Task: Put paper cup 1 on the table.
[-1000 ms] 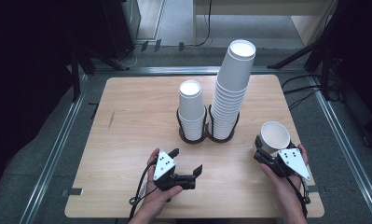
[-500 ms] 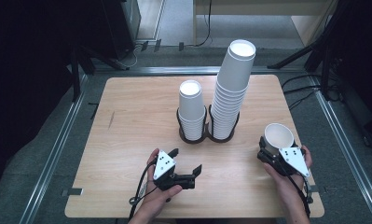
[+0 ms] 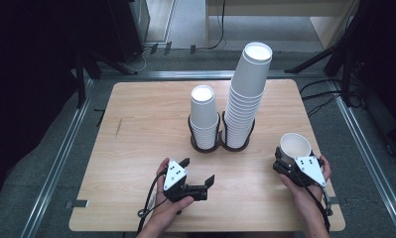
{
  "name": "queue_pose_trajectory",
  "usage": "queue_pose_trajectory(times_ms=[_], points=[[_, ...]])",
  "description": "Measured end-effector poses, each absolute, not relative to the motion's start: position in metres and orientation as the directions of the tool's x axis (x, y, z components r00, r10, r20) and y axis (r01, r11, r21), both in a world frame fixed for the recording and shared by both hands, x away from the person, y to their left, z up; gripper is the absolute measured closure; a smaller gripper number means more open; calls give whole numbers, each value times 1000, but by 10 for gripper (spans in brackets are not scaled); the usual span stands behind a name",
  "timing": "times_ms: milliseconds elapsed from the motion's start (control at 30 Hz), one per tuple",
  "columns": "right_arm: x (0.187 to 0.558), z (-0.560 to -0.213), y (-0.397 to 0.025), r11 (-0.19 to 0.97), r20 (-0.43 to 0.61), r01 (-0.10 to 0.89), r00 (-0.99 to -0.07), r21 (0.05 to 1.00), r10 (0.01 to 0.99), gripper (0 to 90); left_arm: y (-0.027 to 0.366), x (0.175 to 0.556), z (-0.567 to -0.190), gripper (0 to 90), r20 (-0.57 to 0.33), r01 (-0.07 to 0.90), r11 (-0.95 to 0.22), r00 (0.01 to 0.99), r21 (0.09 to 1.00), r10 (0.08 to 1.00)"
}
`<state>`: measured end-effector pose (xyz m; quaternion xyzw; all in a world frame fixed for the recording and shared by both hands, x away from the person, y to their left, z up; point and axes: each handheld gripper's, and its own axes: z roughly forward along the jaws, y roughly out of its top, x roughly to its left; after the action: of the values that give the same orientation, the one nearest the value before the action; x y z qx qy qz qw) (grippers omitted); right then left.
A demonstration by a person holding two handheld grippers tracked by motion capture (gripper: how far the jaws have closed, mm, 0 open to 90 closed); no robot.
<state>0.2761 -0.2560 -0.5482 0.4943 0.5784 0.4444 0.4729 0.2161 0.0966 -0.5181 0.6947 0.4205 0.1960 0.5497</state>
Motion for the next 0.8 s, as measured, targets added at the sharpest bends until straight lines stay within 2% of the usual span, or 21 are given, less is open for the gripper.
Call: queue_pose_trajectory(times_ms=[267, 433, 533, 800], points=[[277, -549, -258, 84, -76, 183, -49, 980, 996, 83, 97, 216, -518, 9, -192, 372, -41, 567, 927, 801], [277, -549, -259, 72, -64, 196, -47, 978, 997, 42, 97, 216, -519, 9, -191, 374, -43, 566, 926, 802], [277, -548, -259, 57, -46, 198, -58, 979, 997, 0, 97, 216, -518, 9, -191, 373, -43, 567, 927, 802], [273, -544, -256, 30, -5, 225, -113, 974, 994, 0, 97, 216, -518, 9, -190, 373, -44, 567, 927, 801]])
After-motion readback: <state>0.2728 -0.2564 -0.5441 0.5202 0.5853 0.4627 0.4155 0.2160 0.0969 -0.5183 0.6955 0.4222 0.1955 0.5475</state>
